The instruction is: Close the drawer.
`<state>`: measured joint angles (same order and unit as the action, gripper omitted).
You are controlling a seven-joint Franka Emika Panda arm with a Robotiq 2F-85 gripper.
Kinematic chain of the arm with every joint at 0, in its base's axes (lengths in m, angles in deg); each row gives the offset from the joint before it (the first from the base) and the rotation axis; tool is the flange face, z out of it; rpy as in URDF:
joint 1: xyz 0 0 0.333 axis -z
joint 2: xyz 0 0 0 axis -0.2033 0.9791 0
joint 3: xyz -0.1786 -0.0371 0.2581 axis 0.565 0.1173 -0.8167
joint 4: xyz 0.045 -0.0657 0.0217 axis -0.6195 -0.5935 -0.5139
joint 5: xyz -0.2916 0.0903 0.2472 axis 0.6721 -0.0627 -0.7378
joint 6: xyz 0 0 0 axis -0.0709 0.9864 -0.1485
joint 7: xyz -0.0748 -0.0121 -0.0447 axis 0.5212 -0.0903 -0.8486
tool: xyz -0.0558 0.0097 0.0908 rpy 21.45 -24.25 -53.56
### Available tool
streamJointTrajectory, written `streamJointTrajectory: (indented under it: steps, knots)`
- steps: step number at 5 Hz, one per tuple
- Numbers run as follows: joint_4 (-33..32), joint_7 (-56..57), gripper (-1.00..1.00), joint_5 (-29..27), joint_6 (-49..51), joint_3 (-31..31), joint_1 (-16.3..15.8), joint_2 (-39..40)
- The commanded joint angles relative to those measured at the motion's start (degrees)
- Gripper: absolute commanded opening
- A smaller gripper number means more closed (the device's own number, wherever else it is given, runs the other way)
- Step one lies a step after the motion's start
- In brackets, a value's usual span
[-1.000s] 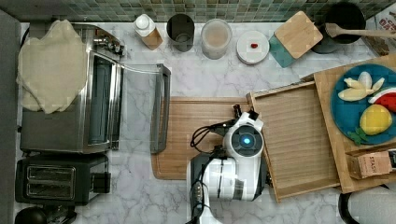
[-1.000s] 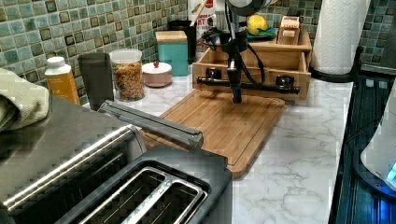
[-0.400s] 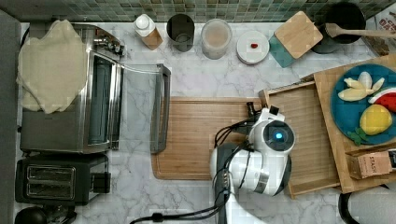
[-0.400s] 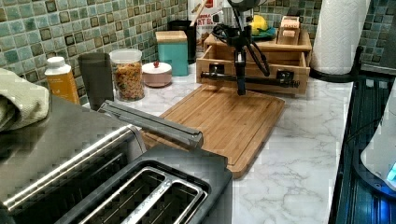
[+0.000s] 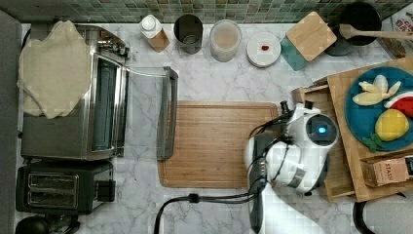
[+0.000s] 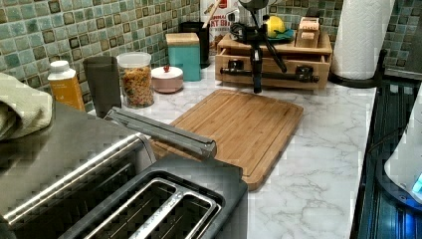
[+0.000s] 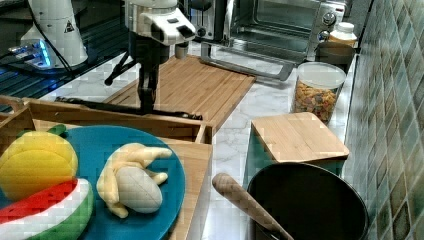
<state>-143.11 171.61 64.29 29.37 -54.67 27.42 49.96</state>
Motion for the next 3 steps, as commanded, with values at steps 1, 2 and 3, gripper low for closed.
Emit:
streamJointTrajectory:
  steps: [1, 2, 3]
  knots:
    - [17.7, -4.7, -1.0, 8.1, -3.2, 10.1, 4.3, 1.8]
    - [17.1, -8.1, -1.0, 10.0, -6.3, 11.7, 3.4, 1.6]
    - [15.2, -9.3, -1.0, 11.6, -6.9, 12.5, 2.5, -0.9]
